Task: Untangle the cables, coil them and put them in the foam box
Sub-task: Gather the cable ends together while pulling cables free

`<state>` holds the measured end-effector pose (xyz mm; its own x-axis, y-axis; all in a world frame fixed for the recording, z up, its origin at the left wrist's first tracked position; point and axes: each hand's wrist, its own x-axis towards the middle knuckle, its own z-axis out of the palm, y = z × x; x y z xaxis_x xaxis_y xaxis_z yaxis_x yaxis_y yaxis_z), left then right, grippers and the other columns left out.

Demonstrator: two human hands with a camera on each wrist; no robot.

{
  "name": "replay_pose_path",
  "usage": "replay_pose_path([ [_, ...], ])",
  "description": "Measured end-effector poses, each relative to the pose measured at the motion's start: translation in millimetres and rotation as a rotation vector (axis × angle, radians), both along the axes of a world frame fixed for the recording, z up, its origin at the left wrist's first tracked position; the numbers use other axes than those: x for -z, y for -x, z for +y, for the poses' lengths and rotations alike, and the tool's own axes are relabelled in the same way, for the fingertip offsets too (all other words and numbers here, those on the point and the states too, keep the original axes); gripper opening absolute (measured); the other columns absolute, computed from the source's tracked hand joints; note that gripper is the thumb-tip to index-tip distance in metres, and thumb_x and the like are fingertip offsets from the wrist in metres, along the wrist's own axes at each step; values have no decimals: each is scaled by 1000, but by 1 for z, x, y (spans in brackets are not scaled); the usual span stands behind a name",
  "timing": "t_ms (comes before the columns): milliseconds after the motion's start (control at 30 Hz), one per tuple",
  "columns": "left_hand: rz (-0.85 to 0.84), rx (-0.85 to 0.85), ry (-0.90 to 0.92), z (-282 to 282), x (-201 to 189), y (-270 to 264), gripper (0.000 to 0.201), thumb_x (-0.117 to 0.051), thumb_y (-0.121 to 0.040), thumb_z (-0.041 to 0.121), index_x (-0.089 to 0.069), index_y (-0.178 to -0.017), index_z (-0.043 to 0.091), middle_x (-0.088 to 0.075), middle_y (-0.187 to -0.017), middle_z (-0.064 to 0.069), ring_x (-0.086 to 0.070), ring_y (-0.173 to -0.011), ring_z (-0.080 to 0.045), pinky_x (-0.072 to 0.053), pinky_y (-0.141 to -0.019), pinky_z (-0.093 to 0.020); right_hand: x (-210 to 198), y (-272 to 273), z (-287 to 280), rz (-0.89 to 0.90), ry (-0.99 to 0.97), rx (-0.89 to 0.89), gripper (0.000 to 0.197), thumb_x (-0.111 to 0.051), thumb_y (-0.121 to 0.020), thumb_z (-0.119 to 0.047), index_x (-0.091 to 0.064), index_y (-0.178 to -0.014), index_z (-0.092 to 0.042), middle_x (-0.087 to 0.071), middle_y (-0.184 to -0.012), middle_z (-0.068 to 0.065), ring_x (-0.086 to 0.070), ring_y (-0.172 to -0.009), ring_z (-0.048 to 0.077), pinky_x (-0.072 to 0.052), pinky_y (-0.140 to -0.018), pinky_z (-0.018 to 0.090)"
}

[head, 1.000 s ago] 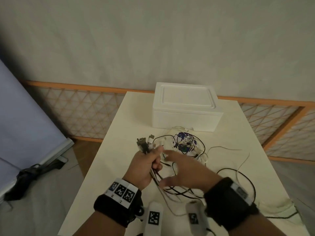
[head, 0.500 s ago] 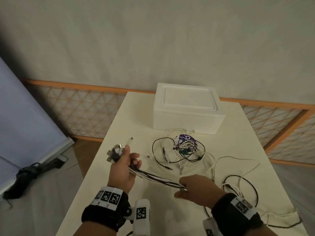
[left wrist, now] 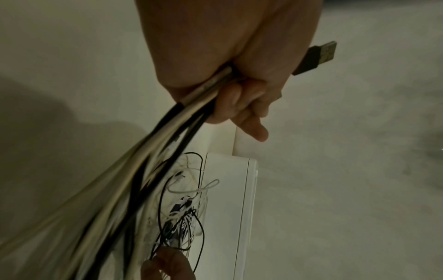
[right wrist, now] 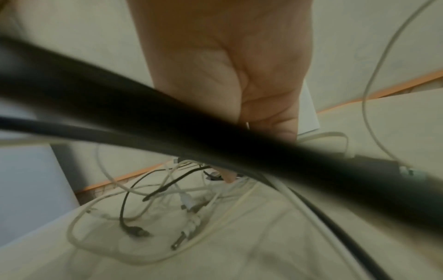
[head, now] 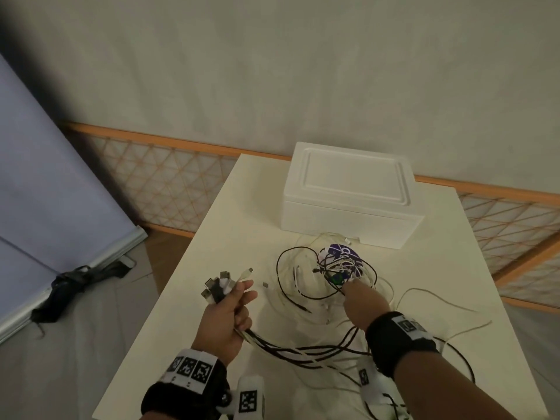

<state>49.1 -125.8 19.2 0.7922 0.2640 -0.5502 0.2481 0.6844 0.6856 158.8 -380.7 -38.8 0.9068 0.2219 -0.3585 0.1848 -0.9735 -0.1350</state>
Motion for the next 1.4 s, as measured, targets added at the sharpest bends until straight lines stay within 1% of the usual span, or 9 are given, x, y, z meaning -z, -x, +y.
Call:
replay_pose_path([
  [167, 10, -25, -9, -6, 1, -5, 19, -52, -95, 17, -66, -91, 4, -63, -62, -3, -31, -34, -4, -26, -33, -16, -8, -13, 5, 49, 9, -36, 21, -41, -92, -18, -61, -97, -18, -61, -98, 1, -61, -92, 21, -52, -80, 34],
  [267, 7, -26, 5, -11, 2, -8, 20, -52, -95, 17, -66, -90, 5, -63, -61, -2, -31, -34, -4, -26, -33, -16, -27, -17, 6, -5, -207, 23, 18, -39, -94, -17, -53, -84, -23, -57, -84, -3, -56, -81, 19, -45, -72, 31],
  [400, 12, 2, 24, -22, 3, -12, 19, -53, -95, 17, -66, -90, 4, -62, -61, -2, -30, -34, -3, -25, -33, -14, -69, -31, 5, -104, -326, -49, 15, -46, -92, -15, -60, -88, -15, -62, -85, 0, -56, -83, 19, -43, -73, 30],
  [633, 88, 126, 11, -44, 2, -24, 19, -54, -95, 18, -66, -87, 5, -63, -59, 0, -30, -33, -3, -24, -33, -14, -47, -17, -11, 64, 244, -354, 28, -47, -92, -12, -63, -114, -13, -62, -118, 6, -58, -111, 26, -48, -95, 37],
  [867, 137, 270, 15, -67, -6, -42, 19, -53, -96, 17, -65, -88, 4, -69, -67, -4, -31, -34, -2, -24, -33, -14, -76, -27, -20, -92, -318, -85, 25, -57, -90, -36, -69, -89, -14, -68, -86, 2, -60, -84, 17, -48, -79, 34],
  [1000, 148, 434, 40, -93, -15, -55, 23, -51, -98, 21, -68, -89, 7, -72, -82, -8, -31, -36, -2, -24, -35, -13, -111, -14, -2, -174, -392, -197, 23, -57, -90, -41, -70, -87, -22, -60, -74, -7, -54, -73, 11, -43, -69, 30],
  [1167, 18, 294, 186, -107, -34, -79, 23, -50, -97, 18, -64, -84, 7, -61, -63, 2, -31, -33, -2, -24, -31, -13, -121, 20, -11, -203, -444, -269, 23, -56, -91, -42, -63, -78, -24, -46, -57, -9, -45, -57, 3, -38, -59, 22],
  [1233, -5, 281, 230, -105, -36, -87, 23, -48, -98, 17, -64, -90, 4, -59, -62, 4, -30, -32, -1, -24, -31, -13, -113, 31, -27, -133, -478, -204, 27, -58, -89, -42, -66, -78, -19, -59, -65, -8, -53, -64, 4, -42, -64, 22],
  [1400, 24, 230, 162, -99, -31, -98, 15, -51, -96, 13, -63, -94, 5, -61, -61, 5, -30, -32, -1, -24, -30, -14, -85, 43, -65, 77, -141, -252, 25, -54, -90, -38, -69, -93, -18, -66, -91, -3, -59, -91, 13, -45, -80, 26],
])
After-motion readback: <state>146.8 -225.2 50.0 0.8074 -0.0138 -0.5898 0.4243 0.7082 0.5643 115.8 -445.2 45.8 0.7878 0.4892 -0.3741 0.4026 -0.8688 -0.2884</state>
